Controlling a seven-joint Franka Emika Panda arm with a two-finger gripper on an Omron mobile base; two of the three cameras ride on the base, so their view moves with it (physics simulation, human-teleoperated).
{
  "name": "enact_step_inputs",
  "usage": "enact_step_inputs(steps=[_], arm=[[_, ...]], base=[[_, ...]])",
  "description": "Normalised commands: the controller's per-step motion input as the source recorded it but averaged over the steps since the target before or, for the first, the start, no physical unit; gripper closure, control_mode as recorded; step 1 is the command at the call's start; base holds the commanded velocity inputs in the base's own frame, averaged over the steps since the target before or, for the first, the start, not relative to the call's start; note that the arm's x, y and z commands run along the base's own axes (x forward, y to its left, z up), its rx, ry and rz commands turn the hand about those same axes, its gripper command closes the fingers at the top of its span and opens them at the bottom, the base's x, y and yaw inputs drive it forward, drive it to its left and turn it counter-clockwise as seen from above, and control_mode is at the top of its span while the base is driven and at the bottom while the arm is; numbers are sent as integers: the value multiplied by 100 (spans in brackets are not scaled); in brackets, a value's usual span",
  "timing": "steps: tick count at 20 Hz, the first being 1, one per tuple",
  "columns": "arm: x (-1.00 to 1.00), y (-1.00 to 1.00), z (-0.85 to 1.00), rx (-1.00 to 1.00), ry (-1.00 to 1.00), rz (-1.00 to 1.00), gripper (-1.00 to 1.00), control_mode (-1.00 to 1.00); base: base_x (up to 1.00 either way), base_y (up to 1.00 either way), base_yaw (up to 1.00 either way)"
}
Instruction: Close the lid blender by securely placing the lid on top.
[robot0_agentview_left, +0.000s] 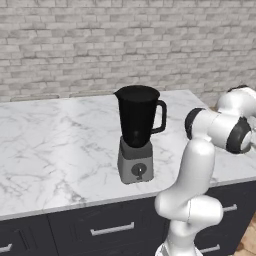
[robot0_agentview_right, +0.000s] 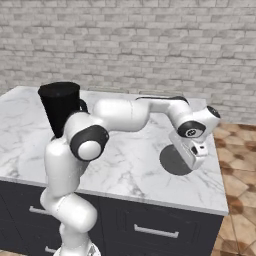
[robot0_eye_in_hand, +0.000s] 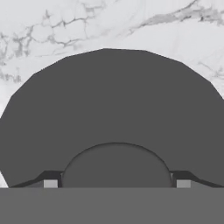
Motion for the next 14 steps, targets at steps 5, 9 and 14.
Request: enact_step_inputs(steps=[5, 9, 14], arm=[[0, 74, 87, -1, -28, 1, 100, -100], [0, 73, 87, -4, -28, 3, 100, -100], [-4, 59, 96, -7, -25, 4, 100, -100]], base=[[0, 0, 0], [0, 0, 0], [0, 0, 0]])
